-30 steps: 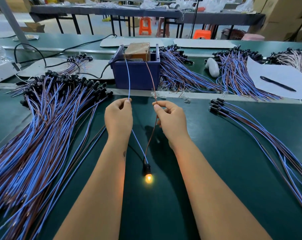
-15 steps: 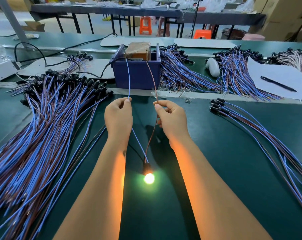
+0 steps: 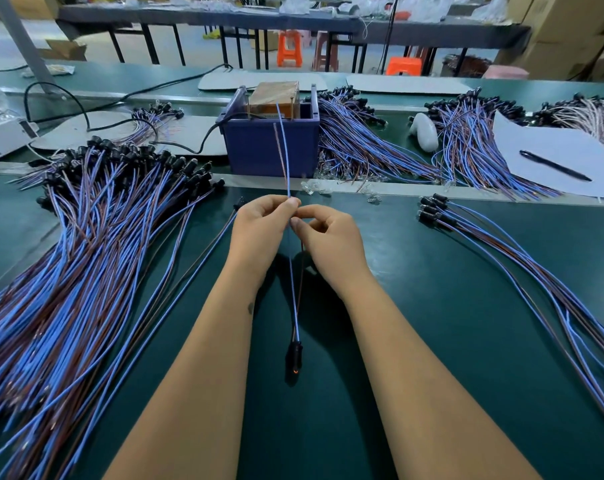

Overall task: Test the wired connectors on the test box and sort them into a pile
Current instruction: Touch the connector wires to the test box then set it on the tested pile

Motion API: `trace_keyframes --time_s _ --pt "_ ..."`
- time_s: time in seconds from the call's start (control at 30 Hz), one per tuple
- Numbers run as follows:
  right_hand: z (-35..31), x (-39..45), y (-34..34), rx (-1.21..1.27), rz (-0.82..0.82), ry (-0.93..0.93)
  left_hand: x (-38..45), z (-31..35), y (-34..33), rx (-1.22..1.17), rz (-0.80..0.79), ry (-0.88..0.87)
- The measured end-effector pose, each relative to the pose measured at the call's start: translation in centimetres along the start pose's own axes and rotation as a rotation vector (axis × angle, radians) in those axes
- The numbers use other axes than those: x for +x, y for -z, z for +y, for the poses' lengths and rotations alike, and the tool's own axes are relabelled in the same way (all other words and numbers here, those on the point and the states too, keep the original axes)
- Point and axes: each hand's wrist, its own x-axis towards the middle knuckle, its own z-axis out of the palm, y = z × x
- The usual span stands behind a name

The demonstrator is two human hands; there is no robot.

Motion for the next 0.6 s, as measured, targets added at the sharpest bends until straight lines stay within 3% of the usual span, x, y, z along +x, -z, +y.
trace_keyframes --time_s 0.13,0.4,0.6 --pt "-0.3 -0.1 0.0 0.042 -0.03 -0.016 0.2 0.0 0.2 -0.018 0.04 0.052" --pt "-0.9 -0.5 0.5 0.133 -0.198 -0.023 0.5 0.5 0.9 -0.398 0.086 0.125" --pt "-1.4 -0.5 1.4 0.484 -0.071 -0.017 0.7 -0.2 0.9 -0.303 0.182 0.096"
